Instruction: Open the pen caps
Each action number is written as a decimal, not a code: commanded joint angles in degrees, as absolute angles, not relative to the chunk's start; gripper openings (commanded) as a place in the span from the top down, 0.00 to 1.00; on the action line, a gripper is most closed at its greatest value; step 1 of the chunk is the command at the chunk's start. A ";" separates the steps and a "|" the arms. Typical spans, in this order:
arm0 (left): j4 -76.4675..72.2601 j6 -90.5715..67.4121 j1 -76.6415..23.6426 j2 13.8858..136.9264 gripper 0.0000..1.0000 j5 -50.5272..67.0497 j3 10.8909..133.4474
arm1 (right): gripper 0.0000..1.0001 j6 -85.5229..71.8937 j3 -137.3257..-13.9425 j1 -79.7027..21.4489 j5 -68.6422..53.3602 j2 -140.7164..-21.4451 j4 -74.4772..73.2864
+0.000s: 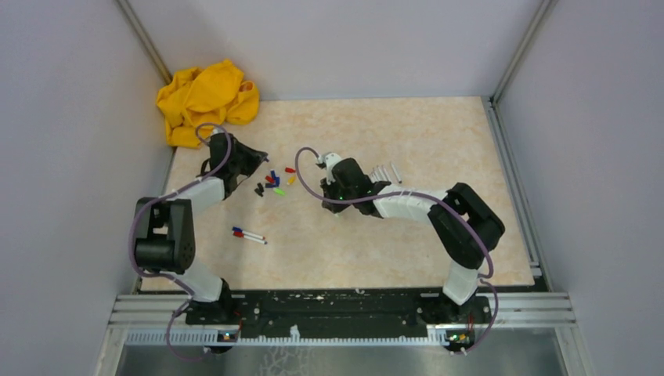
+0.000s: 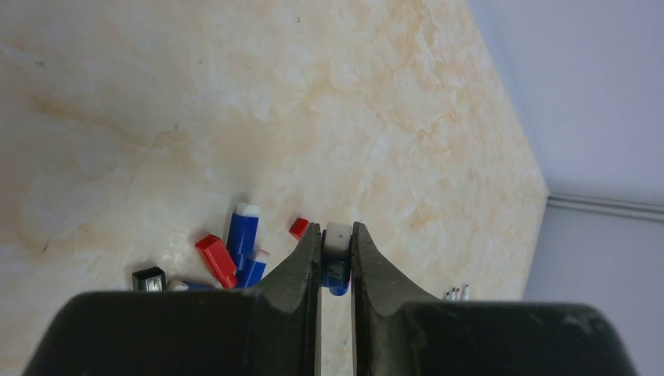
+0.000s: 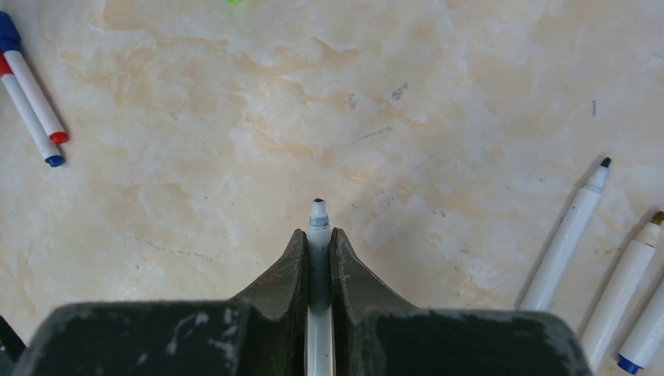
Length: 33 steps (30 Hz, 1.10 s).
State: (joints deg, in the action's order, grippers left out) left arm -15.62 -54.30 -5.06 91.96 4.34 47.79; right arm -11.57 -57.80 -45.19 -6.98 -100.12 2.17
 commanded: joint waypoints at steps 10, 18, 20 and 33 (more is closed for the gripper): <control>-5.61 -47.93 -9.04 94.51 0.60 -5.55 50.44 | 1.00 -10.42 -66.08 -44.57 13.33 -104.27 -2.29; -4.86 -47.94 -10.11 95.93 0.43 -8.04 51.37 | 1.00 -9.27 -67.19 -44.56 19.75 -107.19 -2.40; -4.81 -48.03 -10.19 95.66 0.43 -8.40 51.36 | 1.00 -8.85 -67.74 -44.52 21.15 -107.92 -2.69; -5.23 -49.29 -11.49 90.20 0.35 -10.95 48.96 | 0.93 -7.41 -66.47 -44.43 28.47 -110.87 -1.20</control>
State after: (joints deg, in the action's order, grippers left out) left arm -4.71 -48.77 -10.87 93.43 -9.17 50.00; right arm -8.51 -65.08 -44.91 24.25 -109.65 -3.64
